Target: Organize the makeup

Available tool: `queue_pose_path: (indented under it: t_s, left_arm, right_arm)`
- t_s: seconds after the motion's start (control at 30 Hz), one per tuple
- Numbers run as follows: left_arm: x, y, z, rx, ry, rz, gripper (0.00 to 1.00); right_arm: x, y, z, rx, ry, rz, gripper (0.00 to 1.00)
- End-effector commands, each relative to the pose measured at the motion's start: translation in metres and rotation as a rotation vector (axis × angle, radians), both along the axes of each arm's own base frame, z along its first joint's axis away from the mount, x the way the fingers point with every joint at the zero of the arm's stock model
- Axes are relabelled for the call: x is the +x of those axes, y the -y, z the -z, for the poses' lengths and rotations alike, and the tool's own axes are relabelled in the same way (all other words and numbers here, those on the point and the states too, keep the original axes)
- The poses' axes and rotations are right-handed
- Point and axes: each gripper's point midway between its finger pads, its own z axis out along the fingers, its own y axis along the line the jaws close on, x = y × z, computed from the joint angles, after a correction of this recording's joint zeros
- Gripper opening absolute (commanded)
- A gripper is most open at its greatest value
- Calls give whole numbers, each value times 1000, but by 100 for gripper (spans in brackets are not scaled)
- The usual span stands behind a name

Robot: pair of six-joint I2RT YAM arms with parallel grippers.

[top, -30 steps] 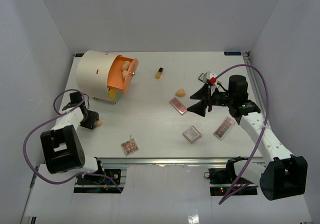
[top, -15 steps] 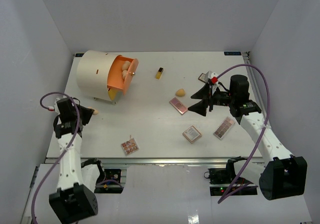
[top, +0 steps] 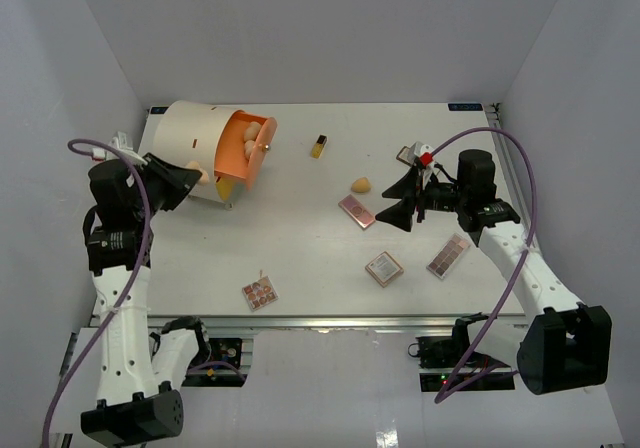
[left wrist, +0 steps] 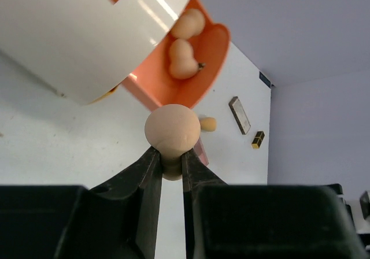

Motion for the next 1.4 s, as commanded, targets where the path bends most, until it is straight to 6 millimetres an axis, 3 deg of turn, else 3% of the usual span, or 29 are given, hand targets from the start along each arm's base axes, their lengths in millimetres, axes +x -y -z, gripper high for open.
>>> queue_pose_path:
  t_s: [0.0,0.1,0.2,0.33,0.5,0.73,0.87,1.1,1.37]
  left_arm:
    - [14,17,-28,108,61,112,0]
    - [29,40,-22,191,22,174,0]
    - [43,45,-22,322,3,169,0]
    - [63,47,-13,475,-37,134,0]
    - [83,53,-20,584,-26,124,0]
    - [107,43,-11,757,-65,80,4]
    - [116,55,1,815,-79,102,7]
    - [133,60,16,864,-110,105,29]
    - [136,55,26,895,-129,83,66]
  right_arm:
    - [7,3,4,-5,13,13,75]
    - [9,4,7,-9,7,19,75]
    - [11,5,9,-12,3,27,75]
    - [14,7,10,-15,1,33,75]
    - [16,10,14,-16,-15,37,75]
    - [21,15,20,-17,-37,53,75]
    - [23,18,20,-15,-39,63,75]
    - [24,19,22,-13,-46,63,75]
    - [23,19,24,-14,-49,60,75]
